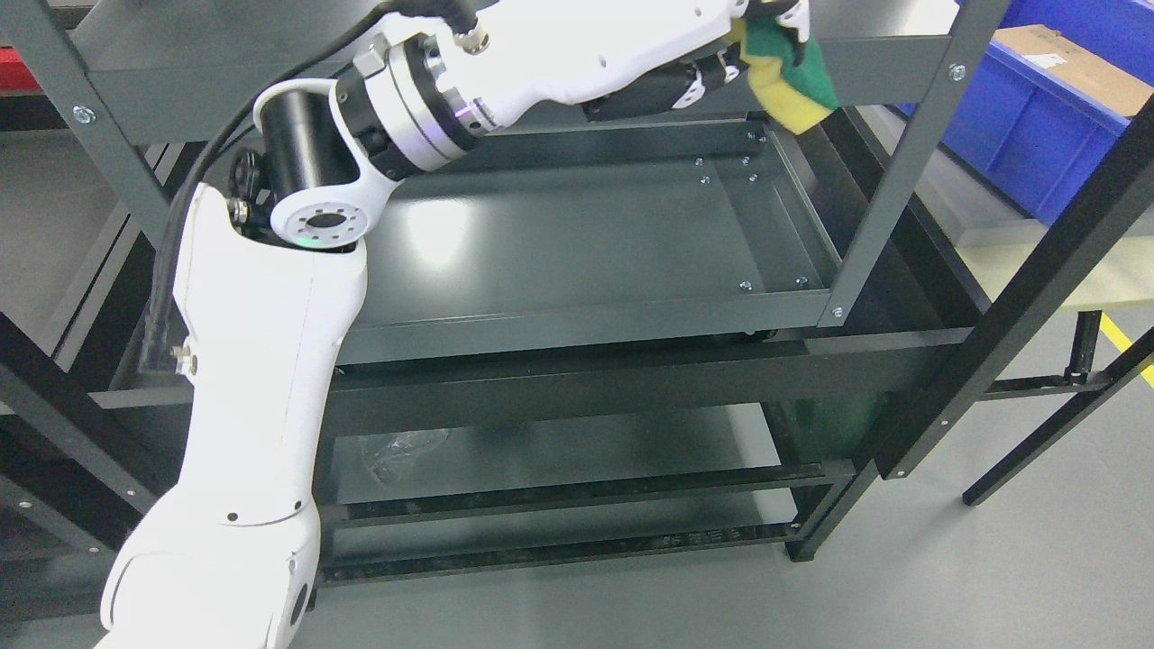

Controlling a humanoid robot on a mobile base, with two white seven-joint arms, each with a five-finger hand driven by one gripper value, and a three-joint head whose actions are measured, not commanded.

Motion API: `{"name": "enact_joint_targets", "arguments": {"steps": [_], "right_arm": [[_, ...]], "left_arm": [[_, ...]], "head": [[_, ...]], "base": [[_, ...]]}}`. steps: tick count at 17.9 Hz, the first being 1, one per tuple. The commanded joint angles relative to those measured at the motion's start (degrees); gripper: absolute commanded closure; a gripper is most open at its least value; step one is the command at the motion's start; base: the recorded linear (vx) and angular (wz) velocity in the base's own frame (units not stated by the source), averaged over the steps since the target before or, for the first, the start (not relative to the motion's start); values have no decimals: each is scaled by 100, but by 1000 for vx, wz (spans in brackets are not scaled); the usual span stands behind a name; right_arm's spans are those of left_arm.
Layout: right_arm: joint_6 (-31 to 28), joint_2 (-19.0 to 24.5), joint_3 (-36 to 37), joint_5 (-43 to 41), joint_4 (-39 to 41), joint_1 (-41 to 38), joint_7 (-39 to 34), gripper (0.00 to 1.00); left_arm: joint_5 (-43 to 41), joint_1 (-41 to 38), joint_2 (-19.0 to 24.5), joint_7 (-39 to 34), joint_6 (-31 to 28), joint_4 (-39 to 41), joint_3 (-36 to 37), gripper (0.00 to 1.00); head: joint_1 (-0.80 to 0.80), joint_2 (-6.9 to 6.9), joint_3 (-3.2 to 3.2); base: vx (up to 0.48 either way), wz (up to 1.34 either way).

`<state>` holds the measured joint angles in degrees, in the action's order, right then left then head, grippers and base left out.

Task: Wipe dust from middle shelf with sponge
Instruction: 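Wipe the sponge along the shelf surface toward the left arm's side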

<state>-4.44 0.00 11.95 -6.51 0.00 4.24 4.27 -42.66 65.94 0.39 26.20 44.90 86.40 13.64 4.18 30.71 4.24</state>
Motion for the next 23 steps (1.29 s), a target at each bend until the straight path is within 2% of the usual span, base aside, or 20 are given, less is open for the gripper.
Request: {"name": "enact_joint_targets", "arguments": {"steps": [1, 4, 7, 11, 16, 19, 23], "right_arm": [[5, -100, 0, 0, 100, -2, -5, 0], [5, -100, 0, 0, 100, -2, -5, 0], [5, -100, 0, 0, 100, -2, -5, 0], [5, -100, 0, 0, 100, -2, -5, 0], [5, -100, 0, 0, 100, -2, -5, 0], [5, -100, 0, 0, 100, -2, -5, 0], [5, -100, 0, 0, 100, -2, -5, 0]], "left_arm": [[-86, 639, 61, -377, -111, -695, 1937, 99], [109, 639, 61, -590, -561, -975, 2547, 99], [21, 622, 61, -564, -579, -1441, 2320, 99], [-208, 376, 61, -362, -535, -1434, 1714, 99], [-94, 244, 812, -3, 9, -960, 713, 99], [563, -203, 1251, 508, 10, -547, 246, 99], [1635, -328, 2708, 518, 10, -107, 26, 99]], "head": [[0, 0, 0], [0, 0, 0], [0, -1, 0], [0, -1, 0], [0, -1, 0], [0, -1, 0], [0, -1, 0]], "base": [[55, -23], [50, -113], [40, -147], [27, -108], [19, -2], [23, 57], [2, 27]]}}
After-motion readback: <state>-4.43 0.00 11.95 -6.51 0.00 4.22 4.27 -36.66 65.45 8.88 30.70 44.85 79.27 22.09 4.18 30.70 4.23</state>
